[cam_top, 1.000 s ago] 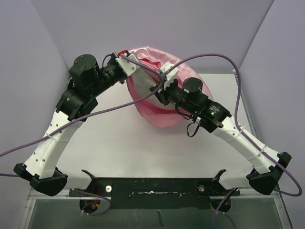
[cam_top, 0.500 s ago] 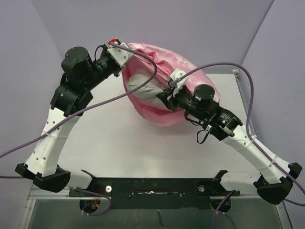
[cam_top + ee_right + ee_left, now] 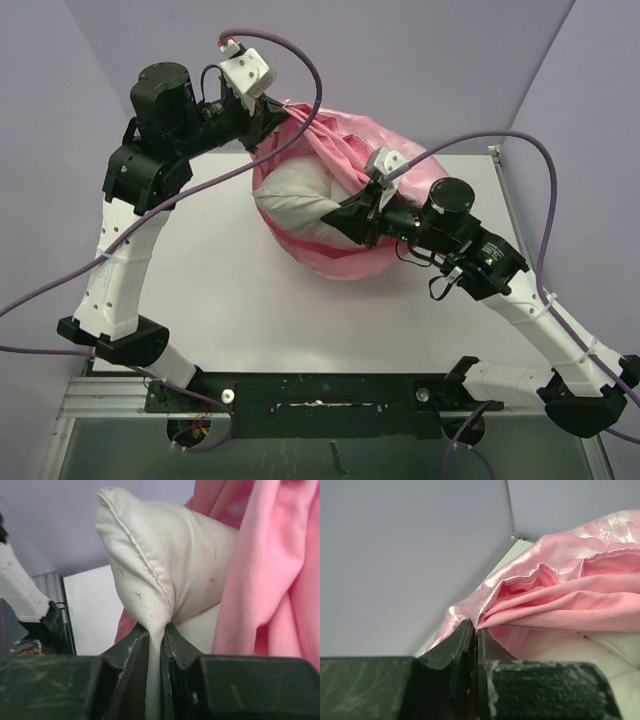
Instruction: Remove the pillowcase from the pillow
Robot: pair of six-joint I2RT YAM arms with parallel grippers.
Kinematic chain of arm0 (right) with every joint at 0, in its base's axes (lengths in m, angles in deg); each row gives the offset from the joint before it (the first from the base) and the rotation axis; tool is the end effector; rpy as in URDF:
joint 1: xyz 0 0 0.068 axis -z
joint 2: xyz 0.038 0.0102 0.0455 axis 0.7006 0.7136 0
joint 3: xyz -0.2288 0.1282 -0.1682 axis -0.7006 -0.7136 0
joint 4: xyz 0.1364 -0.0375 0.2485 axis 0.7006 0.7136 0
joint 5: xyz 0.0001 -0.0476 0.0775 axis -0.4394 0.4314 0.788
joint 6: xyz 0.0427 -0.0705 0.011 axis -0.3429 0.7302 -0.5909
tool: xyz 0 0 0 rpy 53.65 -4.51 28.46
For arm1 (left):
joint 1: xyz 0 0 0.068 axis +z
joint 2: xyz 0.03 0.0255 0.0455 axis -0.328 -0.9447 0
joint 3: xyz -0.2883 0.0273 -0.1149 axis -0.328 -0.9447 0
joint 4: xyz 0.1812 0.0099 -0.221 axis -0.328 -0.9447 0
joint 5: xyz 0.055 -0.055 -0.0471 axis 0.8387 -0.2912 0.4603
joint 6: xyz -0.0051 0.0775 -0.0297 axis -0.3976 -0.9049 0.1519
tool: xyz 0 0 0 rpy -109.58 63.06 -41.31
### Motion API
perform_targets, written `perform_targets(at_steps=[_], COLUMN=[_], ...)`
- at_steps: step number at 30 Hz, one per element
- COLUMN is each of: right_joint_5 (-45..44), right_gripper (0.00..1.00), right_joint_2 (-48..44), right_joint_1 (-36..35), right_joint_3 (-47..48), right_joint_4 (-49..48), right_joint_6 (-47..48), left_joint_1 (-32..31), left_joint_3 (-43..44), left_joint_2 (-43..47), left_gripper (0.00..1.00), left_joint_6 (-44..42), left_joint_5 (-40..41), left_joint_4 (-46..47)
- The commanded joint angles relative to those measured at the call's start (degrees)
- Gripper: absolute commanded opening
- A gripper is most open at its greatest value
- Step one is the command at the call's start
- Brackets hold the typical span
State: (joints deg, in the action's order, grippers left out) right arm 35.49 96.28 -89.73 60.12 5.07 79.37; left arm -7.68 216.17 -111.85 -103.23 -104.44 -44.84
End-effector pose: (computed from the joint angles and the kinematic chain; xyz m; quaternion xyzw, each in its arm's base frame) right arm 0.1726 0.2081 0.5031 -0.3604 0.6298 0.3915 0.5658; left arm 0.2816 -0.1759 0.6271 0.3906 0.6100 -0.2190 0.6537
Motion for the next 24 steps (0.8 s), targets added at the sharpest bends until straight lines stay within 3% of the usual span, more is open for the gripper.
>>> perform_targets(at_steps=[1,6,11,12,13,15,21,24], right_joint_5=[11.75,13.15,11.09,10.09,8.97,6.17,-3.16,-5.56], right_gripper=[0.0,0.0,0.0,0.0,0.0,0.0,0.0,0.0], right_joint_2=[-0.08,2.66,4.68,4.65,4.45,3.74,3.63,4.8], right_joint_1=[-0.03,-0.01,0.04,0.07,0.08,0.11,0.58,0.93], right_joint_3=[9.4,16.34,22.63,22.77,22.68,21.35,16.77,15.89], right_joint_4=[-13.26,-19.45,-19.0,-18.27,-17.21,-14.69,-8.33,-6.88], right_joint_6=[-9.47,-13.96,-12.49,-11.79,-10.74,-8.94,-3.11,-1.42], left_joint_1=[0.46,0.2,2.11,3.16,4.63,8.13,21.14,27.62], left_joint_3=[5.1,0.86,-9.25,-11.25,-12.65,-13.95,-12.44,-9.07], left_joint_2=[-4.26,-6.04,-4.66,-4.15,-3.81,-3.21,0.63,1.94], left_gripper=[0.0,0.0,0.04,0.12,0.32,0.79,0.97,0.98], left_joint_6=[6.56,7.67,9.53,10.2,11.93,14.32,24.11,26.0], left_joint_5=[-2.13,-1.12,-2.16,-3.71,-6.29,-11.79,-26.6,-30.68], left_joint_4=[-3.81,-4.87,-2.02,-1.54,-1.35,-0.94,7.51,9.57])
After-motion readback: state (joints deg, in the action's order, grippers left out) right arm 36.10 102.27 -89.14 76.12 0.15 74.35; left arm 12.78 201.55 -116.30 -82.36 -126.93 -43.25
